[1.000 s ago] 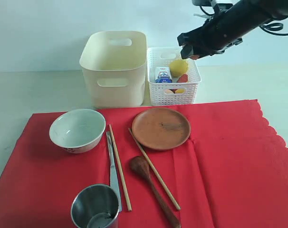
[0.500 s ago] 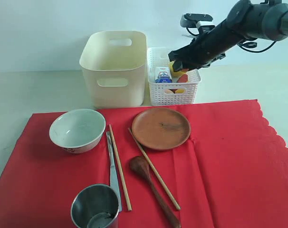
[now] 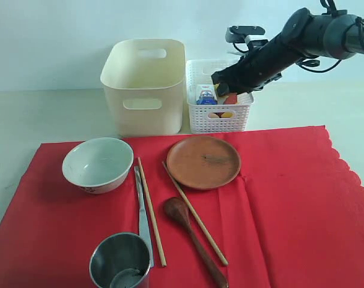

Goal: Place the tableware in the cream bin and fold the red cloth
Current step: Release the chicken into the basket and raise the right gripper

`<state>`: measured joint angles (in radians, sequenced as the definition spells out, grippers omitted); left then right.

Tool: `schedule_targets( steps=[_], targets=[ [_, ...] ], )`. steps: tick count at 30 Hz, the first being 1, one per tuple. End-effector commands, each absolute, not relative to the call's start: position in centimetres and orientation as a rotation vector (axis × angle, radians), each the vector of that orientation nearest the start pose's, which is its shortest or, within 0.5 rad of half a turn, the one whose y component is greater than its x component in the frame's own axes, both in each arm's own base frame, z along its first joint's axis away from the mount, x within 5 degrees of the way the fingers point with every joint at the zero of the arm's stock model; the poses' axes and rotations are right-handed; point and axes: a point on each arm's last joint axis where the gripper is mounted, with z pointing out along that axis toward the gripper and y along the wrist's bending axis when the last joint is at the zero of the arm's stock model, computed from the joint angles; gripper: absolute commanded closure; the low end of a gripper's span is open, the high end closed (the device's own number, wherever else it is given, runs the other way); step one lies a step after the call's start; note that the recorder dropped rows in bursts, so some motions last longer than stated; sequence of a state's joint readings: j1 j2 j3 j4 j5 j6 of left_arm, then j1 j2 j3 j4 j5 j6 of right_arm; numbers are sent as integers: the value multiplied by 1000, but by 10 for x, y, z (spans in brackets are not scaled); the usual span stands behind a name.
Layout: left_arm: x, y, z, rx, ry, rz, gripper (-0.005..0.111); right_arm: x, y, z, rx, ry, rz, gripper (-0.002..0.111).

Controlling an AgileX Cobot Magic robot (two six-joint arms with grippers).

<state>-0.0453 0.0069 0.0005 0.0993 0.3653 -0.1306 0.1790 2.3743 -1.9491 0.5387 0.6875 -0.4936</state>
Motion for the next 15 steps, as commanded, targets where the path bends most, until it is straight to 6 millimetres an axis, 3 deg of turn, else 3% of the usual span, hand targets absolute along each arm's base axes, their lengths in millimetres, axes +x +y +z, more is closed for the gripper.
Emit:
schedule_targets(
  steps=[1,6,15],
  targets=[
    [53,1,181,-18,1839,-27,107,510,121,164,-438,2477,479,54],
    [53,1,181,-18,1839,-27,107,503,122,181,-413,2507,518,42],
    [53,1,181,-18,1839,-27,107,480,112,226,-435,2609,420,42]
  ],
)
